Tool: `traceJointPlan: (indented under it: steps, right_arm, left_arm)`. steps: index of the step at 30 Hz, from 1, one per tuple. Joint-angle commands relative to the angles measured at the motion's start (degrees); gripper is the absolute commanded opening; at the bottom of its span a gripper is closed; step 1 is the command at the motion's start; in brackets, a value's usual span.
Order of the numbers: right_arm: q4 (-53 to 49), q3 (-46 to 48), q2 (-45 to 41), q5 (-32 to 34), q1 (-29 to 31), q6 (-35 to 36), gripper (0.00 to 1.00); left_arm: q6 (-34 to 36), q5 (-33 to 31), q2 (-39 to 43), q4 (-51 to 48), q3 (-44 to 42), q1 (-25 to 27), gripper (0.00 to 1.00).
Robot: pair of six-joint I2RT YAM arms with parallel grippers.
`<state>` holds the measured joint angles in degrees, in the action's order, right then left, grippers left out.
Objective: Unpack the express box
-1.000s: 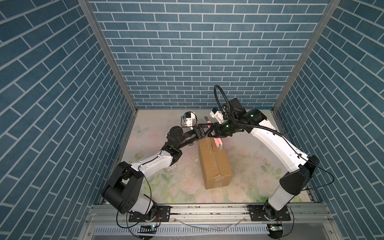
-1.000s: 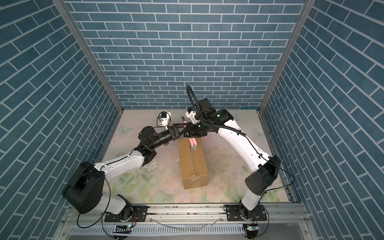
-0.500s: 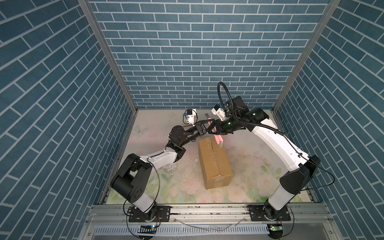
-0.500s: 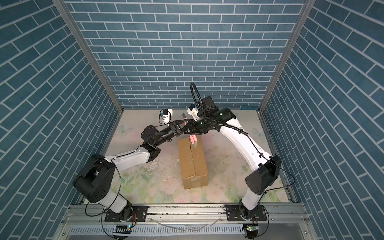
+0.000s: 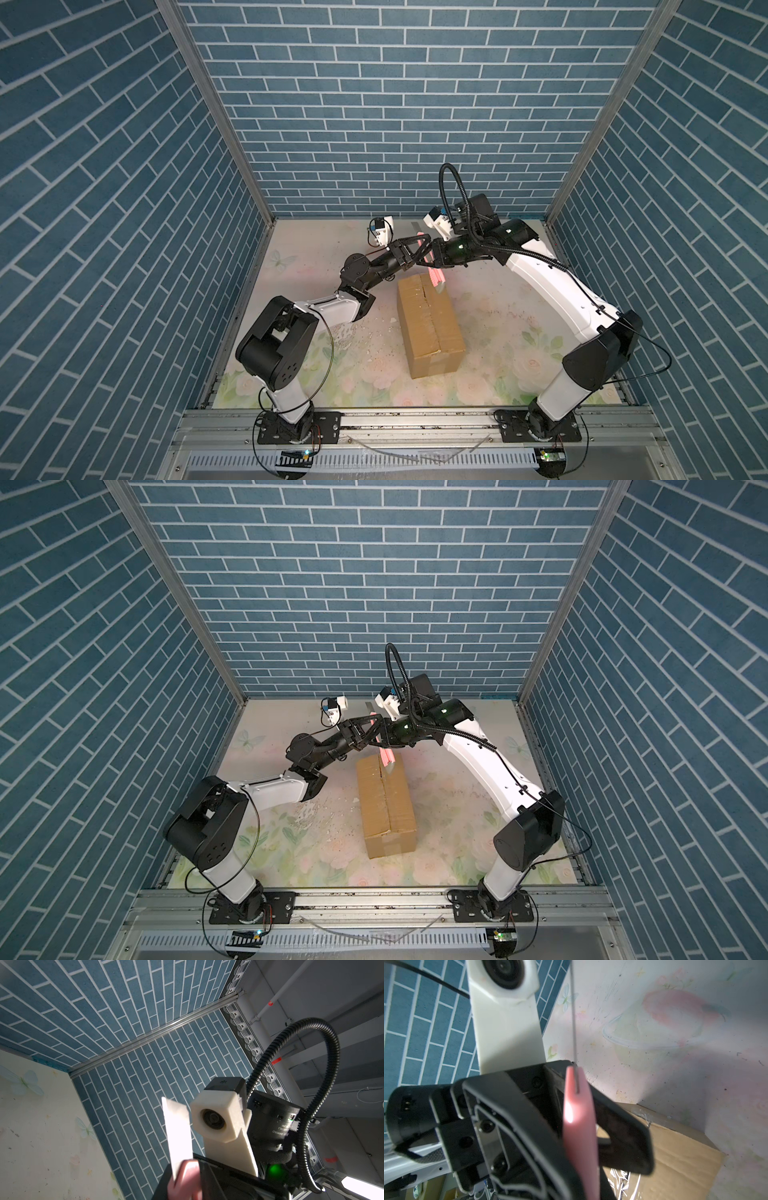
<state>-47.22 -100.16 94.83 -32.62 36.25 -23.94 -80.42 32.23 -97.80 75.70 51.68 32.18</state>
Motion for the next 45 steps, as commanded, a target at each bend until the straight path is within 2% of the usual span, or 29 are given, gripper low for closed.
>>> traceJointPlan:
  steps: [1,8,19,29,36,45]
  right_arm:
    - [4.9,3.5,-4.9,-0.8,-0.4,-5.6,0.16]
    - [12.8,9.4,-9.3,-0.3,-0.7,-9.0,0.25]
    - [15.4,12.5,-11.9,0.6,-0.8,-10.1,0.33]
    - [28.0,20.5,-16.1,-1.8,-0.8,-16.5,0.38]
    - [33.1,21.3,-15.1,-4.1,-1.6,-17.9,0.39]
    - [40.8,18.1,-9.8,-11.4,-4.6,-20.5,0.38]
  left_arm:
    - [2.0,-2.3,-1.1,2.7,-0.1,-0.7,0.00]
    - [1.6,-4.2,-0.9,2.8,-0.2,-0.7,0.00]
    - [1.7,-6.7,-0.2,3.4,-1.8,-0.9,0.00]
    - [2.1,-9.2,-0.1,4.9,-1.2,-1.0,0.00]
    - [1.7,-11.2,0.0,5.0,1.0,-1.0,0.00]
    - [0.4,-14.1,-1.8,4.5,5.9,-1.0,0.00]
